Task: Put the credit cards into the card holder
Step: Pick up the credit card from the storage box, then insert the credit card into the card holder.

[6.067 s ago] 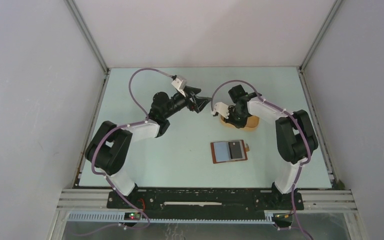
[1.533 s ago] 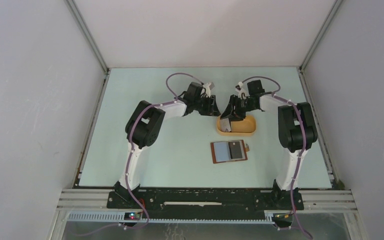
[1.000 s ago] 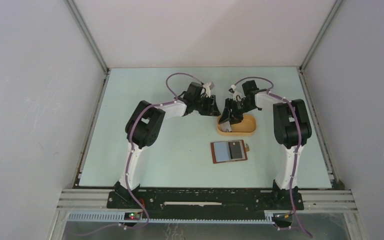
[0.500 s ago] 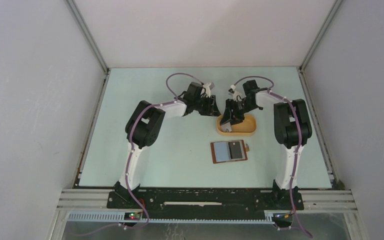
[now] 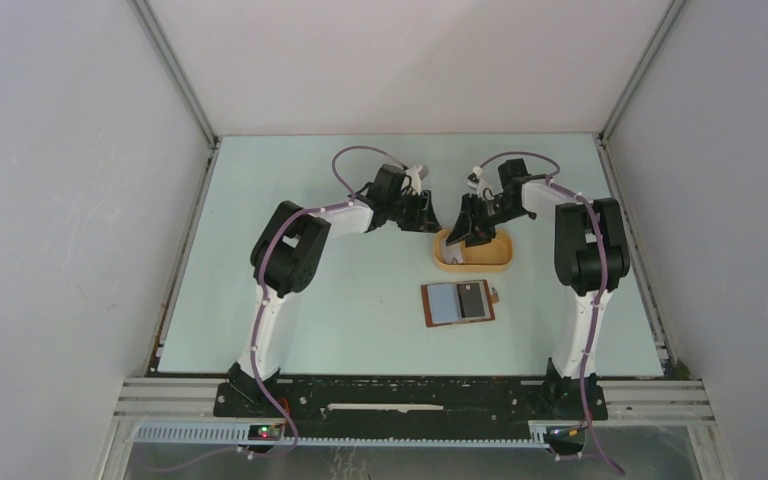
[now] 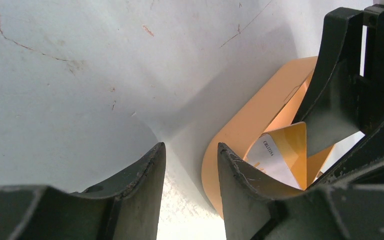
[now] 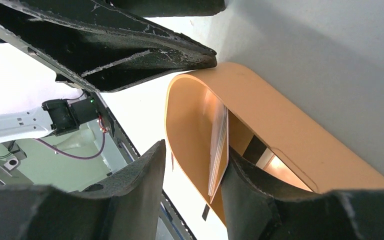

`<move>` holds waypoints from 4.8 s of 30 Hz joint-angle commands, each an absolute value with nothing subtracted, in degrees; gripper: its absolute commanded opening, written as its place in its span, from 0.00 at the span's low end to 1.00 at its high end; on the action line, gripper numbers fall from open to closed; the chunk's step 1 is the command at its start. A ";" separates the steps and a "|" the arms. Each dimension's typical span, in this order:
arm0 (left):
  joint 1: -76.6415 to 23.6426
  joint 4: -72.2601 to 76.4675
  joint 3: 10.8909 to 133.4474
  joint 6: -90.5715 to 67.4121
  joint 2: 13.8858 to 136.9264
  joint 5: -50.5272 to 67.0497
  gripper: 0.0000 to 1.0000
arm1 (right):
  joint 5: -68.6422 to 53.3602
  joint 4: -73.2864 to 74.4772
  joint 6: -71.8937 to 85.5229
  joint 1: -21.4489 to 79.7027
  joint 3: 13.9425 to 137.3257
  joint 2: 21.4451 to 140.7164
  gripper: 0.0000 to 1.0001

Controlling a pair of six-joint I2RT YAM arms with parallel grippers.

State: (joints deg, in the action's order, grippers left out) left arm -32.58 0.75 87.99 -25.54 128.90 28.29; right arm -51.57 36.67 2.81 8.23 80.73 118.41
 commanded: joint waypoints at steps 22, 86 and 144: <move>-32.47 1.12 89.87 -25.98 128.85 29.71 0.48 | -52.22 38.05 2.64 4.63 82.27 116.94 0.31; -54.32 84.27 27.18 -32.15 86.87 18.60 0.65 | -80.24 40.15 -21.72 12.55 62.75 71.59 0.00; -49.31 50.25 22.11 -30.26 72.61 19.51 0.57 | -67.46 46.20 -27.59 14.96 60.65 73.07 0.00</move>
State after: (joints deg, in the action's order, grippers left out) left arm -49.74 58.41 25.04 -33.32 78.89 26.57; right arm -70.26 51.55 -33.85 16.21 63.94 74.11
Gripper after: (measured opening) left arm 0.518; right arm 0.007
